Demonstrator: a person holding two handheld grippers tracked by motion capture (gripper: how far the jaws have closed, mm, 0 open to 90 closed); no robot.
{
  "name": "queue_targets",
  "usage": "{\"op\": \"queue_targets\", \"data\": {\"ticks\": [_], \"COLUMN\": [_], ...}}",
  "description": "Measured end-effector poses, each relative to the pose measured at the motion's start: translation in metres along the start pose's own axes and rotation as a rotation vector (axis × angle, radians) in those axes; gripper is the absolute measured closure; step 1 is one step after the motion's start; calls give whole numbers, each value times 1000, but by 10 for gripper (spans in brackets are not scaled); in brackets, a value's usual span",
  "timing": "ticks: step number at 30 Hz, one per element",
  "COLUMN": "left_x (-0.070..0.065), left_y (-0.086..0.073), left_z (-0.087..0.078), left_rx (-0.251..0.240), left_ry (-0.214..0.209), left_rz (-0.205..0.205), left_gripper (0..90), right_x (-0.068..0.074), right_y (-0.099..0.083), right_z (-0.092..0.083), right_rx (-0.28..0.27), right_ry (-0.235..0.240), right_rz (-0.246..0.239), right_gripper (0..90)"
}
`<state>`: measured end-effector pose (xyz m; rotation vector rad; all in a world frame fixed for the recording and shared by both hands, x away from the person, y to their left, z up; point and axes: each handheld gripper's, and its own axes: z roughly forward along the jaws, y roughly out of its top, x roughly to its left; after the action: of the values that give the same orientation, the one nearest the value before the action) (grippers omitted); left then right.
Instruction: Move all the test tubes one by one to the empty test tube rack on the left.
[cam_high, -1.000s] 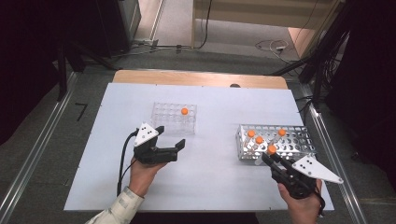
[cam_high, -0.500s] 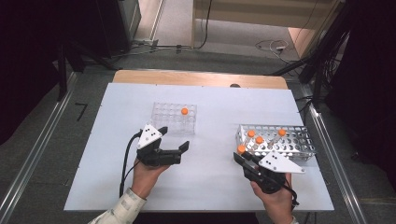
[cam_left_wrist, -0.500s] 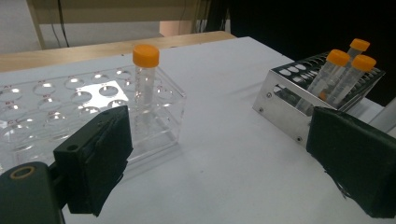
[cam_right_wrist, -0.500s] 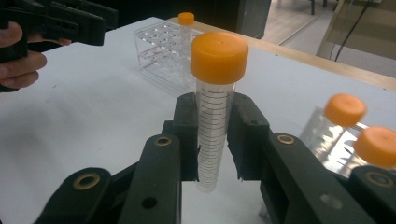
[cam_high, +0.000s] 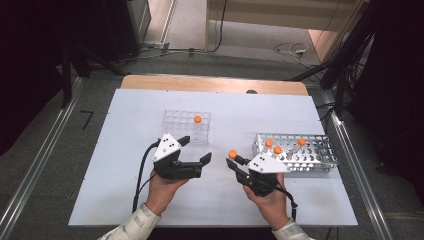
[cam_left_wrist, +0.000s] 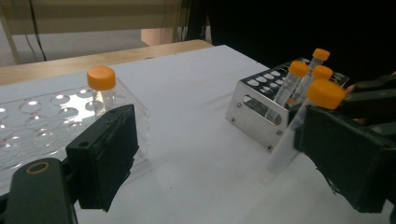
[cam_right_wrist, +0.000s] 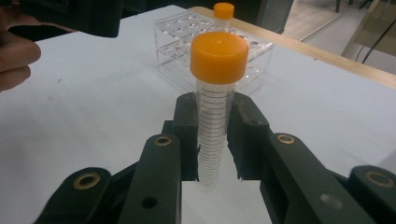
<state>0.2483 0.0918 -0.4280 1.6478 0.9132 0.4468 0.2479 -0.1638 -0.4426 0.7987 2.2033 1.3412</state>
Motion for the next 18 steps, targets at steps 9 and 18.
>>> {"op": "queue_targets", "data": {"ticks": [9,18], "left_x": [-10,-16], "left_y": [2,-1], "left_z": [8,12], "left_rx": [11,37], "left_ry": [-57,-70], "left_rz": [18,73], "left_gripper": [206,446], "right_x": [16,24], "right_y": [6,12], "right_z": [26,36], "right_rx": [20,17], "right_ry": [35,59], "right_rz": [-13,-26], "right_gripper": [722,721]}}
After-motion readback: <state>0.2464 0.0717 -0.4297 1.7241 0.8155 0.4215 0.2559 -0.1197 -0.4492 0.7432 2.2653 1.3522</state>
